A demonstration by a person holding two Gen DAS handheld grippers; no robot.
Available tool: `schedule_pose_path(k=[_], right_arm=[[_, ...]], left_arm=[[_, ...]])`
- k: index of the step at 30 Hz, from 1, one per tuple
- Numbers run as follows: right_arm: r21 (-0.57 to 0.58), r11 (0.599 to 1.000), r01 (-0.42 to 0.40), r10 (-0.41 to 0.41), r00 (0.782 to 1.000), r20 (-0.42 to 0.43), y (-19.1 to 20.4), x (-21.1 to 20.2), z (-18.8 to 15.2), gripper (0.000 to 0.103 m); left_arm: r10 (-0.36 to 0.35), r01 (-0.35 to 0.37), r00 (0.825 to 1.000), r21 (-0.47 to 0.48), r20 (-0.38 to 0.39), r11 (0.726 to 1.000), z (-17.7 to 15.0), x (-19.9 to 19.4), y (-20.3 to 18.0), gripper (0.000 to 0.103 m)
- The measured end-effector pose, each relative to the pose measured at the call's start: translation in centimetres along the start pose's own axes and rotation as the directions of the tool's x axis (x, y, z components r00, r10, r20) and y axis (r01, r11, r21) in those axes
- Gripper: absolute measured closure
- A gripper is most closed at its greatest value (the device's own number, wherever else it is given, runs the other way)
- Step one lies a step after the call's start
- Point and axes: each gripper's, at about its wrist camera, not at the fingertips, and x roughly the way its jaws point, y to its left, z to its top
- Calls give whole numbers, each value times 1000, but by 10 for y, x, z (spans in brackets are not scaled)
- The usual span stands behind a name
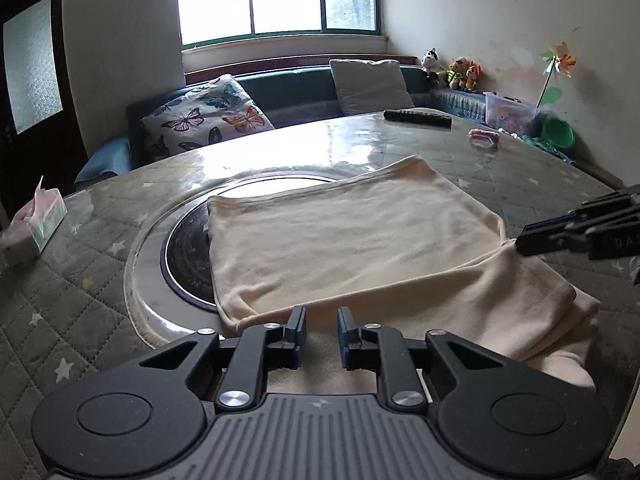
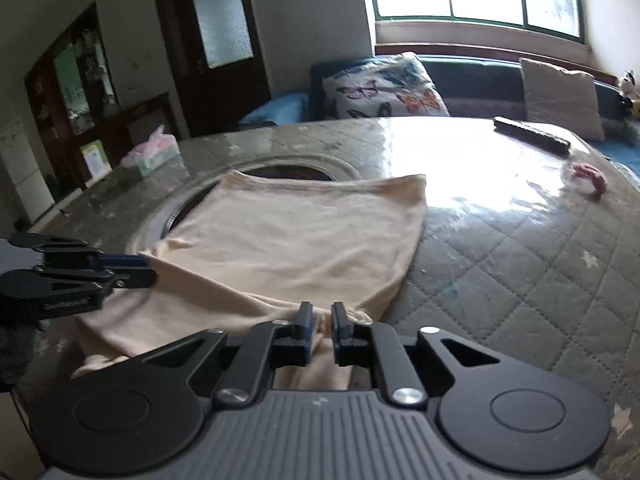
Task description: Fold clothes
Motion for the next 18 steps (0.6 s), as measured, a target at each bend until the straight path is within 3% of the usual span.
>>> schedule_pose_path(k=[3,4,5,8,10,15,18], right_arm=[[13,1000,0,0,1000,-31,1,12,-1,78],[15,1000,-2,3,999,-43,1,15,-3,81],[13,1000,-3,3,999,-43,2,16,-3,94],[-14,1000,8,-7,1000,18,10,4,-2,97],[-20,1000,15,-14,998,53,11,-3,0,98],[15,998,57,-57,998,-23,-2,16,-7,95],[15,998,67,-67,998,6,-1,9,-5,94]], left_arm=[[9,-9,1000,-4,-2,1000,0,2,0,85],[14,-14,1000,-5,-2,1000,0,3,1,85],[18,-18,1000,-7,-2,1000,0,3,1,85],[30,-30,1000,-15,-4,999,-1,3,5,85],[38,-38,999,-21,-3,999,-2,3,7,85],[40,-40,999,-27,-5,999,-3,4,9,84],[38,-38,999,-17,-2,999,0,1,7,83]])
